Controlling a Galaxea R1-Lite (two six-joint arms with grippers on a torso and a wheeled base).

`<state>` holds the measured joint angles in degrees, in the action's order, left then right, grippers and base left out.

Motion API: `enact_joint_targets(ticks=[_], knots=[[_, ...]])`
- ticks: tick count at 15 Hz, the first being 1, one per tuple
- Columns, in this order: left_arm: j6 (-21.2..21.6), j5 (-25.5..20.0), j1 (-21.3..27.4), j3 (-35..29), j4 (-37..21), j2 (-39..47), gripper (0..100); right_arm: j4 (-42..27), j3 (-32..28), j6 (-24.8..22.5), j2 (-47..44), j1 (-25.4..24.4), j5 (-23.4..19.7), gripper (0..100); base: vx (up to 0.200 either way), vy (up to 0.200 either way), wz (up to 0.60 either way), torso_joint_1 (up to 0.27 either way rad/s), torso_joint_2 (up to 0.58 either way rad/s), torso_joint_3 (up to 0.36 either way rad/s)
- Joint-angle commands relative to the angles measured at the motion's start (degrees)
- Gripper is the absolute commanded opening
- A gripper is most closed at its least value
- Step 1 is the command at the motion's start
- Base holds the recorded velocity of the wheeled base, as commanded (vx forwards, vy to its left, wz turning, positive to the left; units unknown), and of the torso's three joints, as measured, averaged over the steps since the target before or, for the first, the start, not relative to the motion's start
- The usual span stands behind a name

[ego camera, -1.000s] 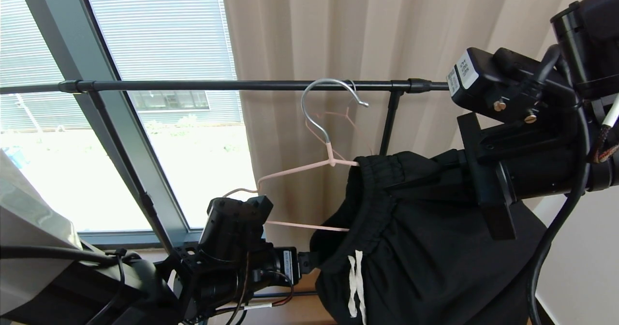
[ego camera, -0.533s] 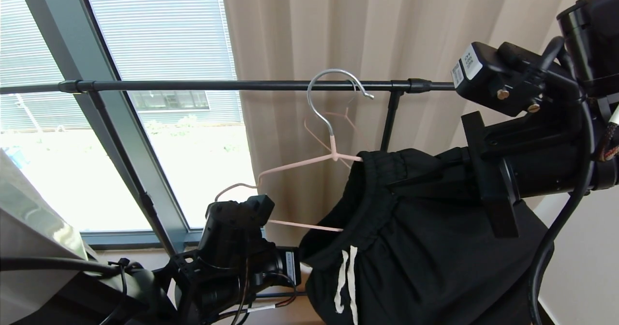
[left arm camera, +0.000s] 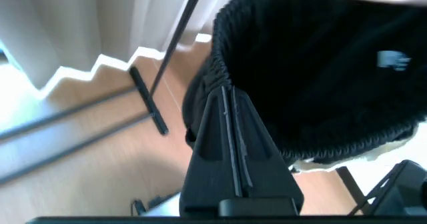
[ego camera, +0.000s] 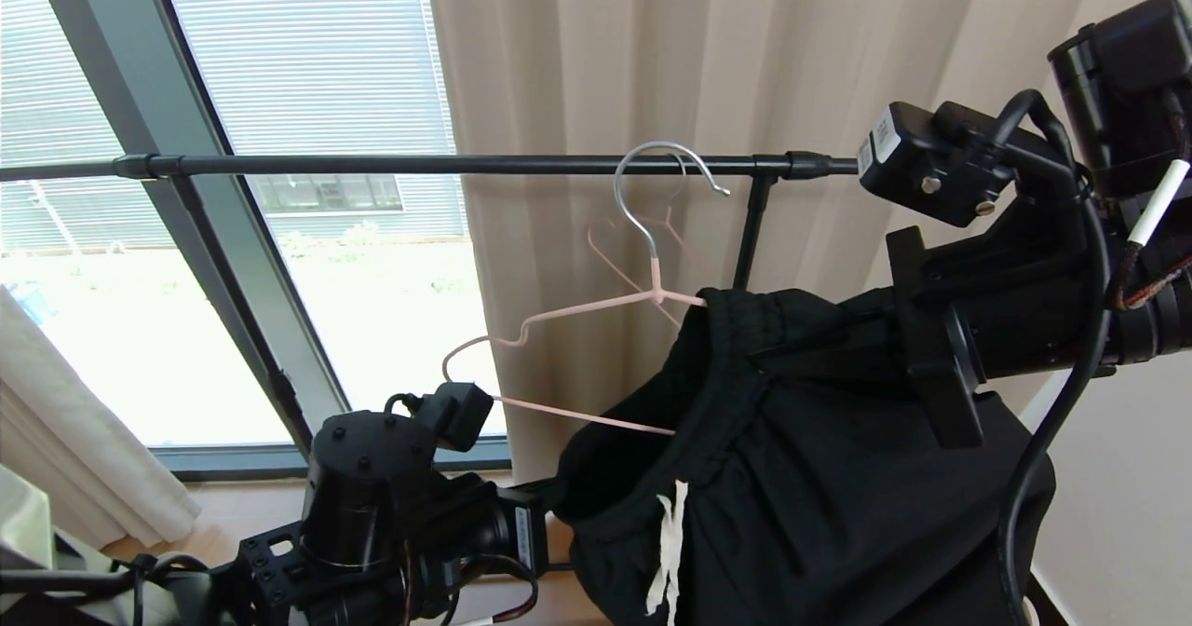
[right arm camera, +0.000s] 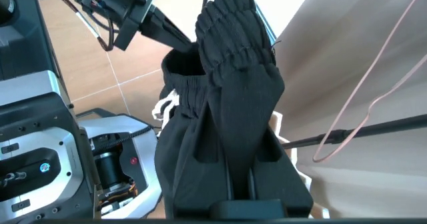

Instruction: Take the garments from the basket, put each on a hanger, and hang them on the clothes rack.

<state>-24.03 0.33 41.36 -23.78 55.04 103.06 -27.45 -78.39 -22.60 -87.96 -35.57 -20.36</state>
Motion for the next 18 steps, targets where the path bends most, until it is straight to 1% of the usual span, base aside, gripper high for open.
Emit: enact_joint_targets(ticks=[1,2,4,5,7,9,11,16,18], knots=[[2.1,0.1,0.0,3.0,3.7,-1.8,0,-0.1,0.4,0.0,-0.3,0.2,0.1,0,0.0,0.0,0.0,0.0,0.0,0.0],[3.1,0.2,-0.1,4.7,6.0,-2.4,0,-0.1,0.6,0.0,-0.2,0.7,0.1,0,0.0,0.0,0.0,0.0,0.0,0.0],[5.0,0.5,-0.9,7.0,8.2,-3.0,0,-0.1,1.3,0.5,0.2,0.9,0.0,0,0.0,0.0,0.0,0.0,0.0,0.0],[5.7,1.8,-1.8,7.6,8.6,-3.1,0,-0.1,1.9,1.3,0.6,0.9,-0.1,0,0.0,0.0,0.0,0.0,0.0,0.0],[6.4,3.7,-3.5,7.7,9.1,-3.7,0,-0.1,3.7,1.6,1.7,0.9,-0.1,0,0.0,0.0,0.0,0.0,0.0,0.0],[6.4,4.1,-5.2,7.7,9.1,-4.2,0,0.7,6.7,1.6,2.9,1.6,-0.1,0,0.0,0.0,0.0,0.0,0.0,0.0],[6.3,5.6,-6.4,8.0,9.1,-4.3,0,3.3,9.8,1.6,4.0,1.8,-0.2,0,0.0,0.0,0.0,0.0,0.0,0.0],[7.1,5.7,-10.6,7.2,9.1,-4.4,0,4.1,13.4,1.6,6.0,2.6,-0.3,0,0.0,0.0,0.0,0.0,0.0,0.0],[7.2,5.7,-11.6,7.2,9.1,-5.1,0,4.0,14.0,1.6,6.7,3.2,-0.3,0,0.0,0.0,0.0,0.0,0.0,0.0]])
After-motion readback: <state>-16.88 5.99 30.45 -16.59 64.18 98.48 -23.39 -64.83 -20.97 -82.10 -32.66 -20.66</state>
